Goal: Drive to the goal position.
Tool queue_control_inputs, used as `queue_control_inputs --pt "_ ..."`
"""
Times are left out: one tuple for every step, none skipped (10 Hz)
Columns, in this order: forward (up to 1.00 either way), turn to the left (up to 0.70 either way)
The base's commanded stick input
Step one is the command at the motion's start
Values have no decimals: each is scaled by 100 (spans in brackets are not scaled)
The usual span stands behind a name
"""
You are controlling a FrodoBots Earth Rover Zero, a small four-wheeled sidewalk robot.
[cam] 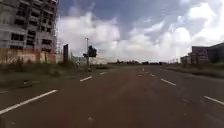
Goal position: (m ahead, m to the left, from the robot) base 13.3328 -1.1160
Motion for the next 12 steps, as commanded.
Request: queue_control_inputs --pt "100 0" --pt "100 0" --pt "100 0" --pt "100 0" --pt "100 0" --pt "100 0" --pt "100 0" --pt "100 0" --pt "100 0" --pt "100 0" --pt "100 0" --pt "100 0"
